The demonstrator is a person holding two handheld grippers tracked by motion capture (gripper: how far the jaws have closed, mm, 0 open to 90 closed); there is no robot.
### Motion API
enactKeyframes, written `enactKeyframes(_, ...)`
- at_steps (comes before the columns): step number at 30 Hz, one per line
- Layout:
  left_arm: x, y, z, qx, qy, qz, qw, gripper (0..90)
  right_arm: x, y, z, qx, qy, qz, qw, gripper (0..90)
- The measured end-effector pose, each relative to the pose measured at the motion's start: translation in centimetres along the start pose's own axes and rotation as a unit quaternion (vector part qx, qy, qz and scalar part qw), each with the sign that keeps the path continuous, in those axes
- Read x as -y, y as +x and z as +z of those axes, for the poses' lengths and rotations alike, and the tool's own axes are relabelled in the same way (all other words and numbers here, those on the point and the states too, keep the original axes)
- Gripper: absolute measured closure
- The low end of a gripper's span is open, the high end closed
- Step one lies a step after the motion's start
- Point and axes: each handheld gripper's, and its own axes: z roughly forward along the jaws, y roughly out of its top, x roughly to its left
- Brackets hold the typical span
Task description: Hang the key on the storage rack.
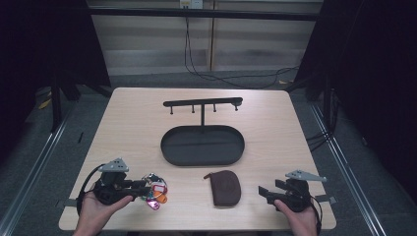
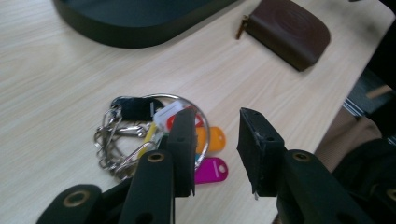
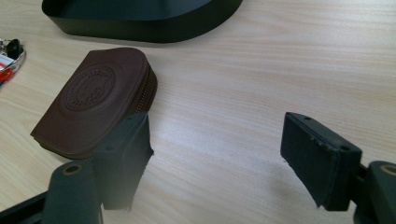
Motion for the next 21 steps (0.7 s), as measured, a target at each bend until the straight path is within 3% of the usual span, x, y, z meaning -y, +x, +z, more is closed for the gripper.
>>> enactKeyframes(3, -0.4, -0.3, 0.2, -0.001, 0.015, 0.010, 0.9998, 67.9, 0.0, 0.0, 0.0, -0.001, 0.001, -0.001, 1.0000, 24.2)
enactKeyframes(14, -1.8, -0.3, 1.2, 0.004, 0.062, 0.014, 0.9980, 72.0, 0.0, 0.0, 0.0, 0.000, 0.002, -0.001, 1.0000, 24.2)
enactKeyframes(18, -2.4, -0.5, 1.5, 0.003, 0.086, 0.023, 0.9960, 70.6, 0.0, 0.0, 0.1, 0.000, 0.005, -0.002, 1.0000, 24.2)
enactKeyframes(21, -2.8, -0.6, 1.9, 0.003, 0.114, 0.034, 0.9929, 70.5, 0.0, 0.1, 0.1, 0.001, 0.005, -0.003, 1.0000, 24.2)
